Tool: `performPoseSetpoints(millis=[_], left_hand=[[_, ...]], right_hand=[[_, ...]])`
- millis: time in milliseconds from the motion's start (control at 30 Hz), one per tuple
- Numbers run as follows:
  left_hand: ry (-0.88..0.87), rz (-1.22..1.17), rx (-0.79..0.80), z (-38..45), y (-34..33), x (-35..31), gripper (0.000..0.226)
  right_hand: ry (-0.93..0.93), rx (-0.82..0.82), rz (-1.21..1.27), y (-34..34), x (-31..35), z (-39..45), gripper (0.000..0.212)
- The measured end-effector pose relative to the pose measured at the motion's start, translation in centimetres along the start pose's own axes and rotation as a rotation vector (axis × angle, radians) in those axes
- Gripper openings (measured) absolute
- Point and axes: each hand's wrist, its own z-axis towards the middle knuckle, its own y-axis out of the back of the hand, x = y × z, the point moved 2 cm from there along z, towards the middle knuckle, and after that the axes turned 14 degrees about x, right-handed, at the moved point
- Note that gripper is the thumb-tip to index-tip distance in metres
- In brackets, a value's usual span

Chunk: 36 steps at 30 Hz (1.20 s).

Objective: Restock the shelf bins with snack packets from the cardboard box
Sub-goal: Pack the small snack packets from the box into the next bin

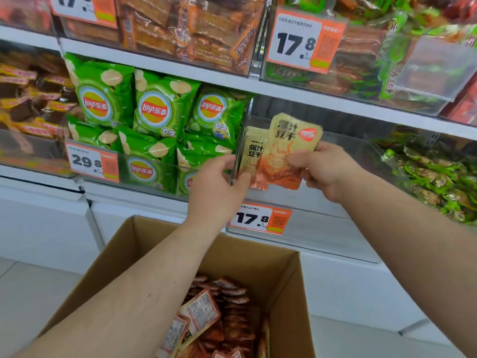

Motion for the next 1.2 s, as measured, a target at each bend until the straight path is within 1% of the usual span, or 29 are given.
performPoseSetpoints(millis=[67,133,233,300,433,533,633,700,800,867,933,1033,1133,1200], left_hand=[[-0.045,0.092,-0.028,0.3,-0.6,0.3,0.033],[-0.061,0.151,-0.056,0.3,-0.8,0.6,0.037],[-0.071,0.177,-0.071,0.3,-0.9,0.7,0.041],[-0.074,0.161,-0.077,0.2,-0.9,0.6,0.04],[-0.074,0.154,-0.071,0.2,-0.9,0.7,0.04],[-0.075,0.155,-0.071,0.2,-1.0,1.0,0.042],[-0.077,0.143,-0.075,0.2,-1.1,1.0,0.042],[-0.075,0.14,-0.076,0.3,-1.1,1.0,0.04],[-0.073,0.142,-0.075,0.2,-1.1,1.0,0.04],[-0.071,0.136,-0.075,0.2,-1.1,1.0,0.041],[-0.068,0.134,-0.08,0.2,-1.0,0.9,0.041],[-0.073,0.129,-0.084,0.2,-1.0,0.9,0.042],[-0.078,0.12,-0.084,0.2,-1.1,0.8,0.041],[-0.078,0.118,-0.083,0.2,-1.1,0.9,0.04]], right_hand=[[-0.082,0.045,-0.103,-1.0,-0.8,2.1,0.017],[-0.127,0.087,-0.164,-2.4,-1.8,4.1,0.016],[-0.139,0.104,-0.168,-4.0,-3.2,6.8,0.013],[-0.138,0.081,-0.178,-4.6,-3.7,8.0,0.016],[-0.131,0.036,-0.247,-4.8,-4.6,9.6,0.029],[-0.121,-0.008,-0.347,-5.0,-4.9,10.0,0.038],[-0.125,-0.069,-0.456,-5.0,-4.6,9.7,0.039],[-0.143,-0.104,-0.499,-5.0,-4.3,9.5,0.036],[-0.137,-0.056,-0.598,-5.2,-4.1,9.3,0.033],[-0.143,0.005,-0.592,-5.4,-4.3,9.3,0.035],[-0.132,0.042,-0.535,-5.5,-4.4,9.2,0.033],[-0.116,0.066,-0.459,-5.6,-4.4,9.2,0.027],[-0.1,0.071,-0.388,-5.7,-4.5,9.2,0.029],[-0.101,0.08,-0.4,-5.7,-4.4,9.1,0.03]])
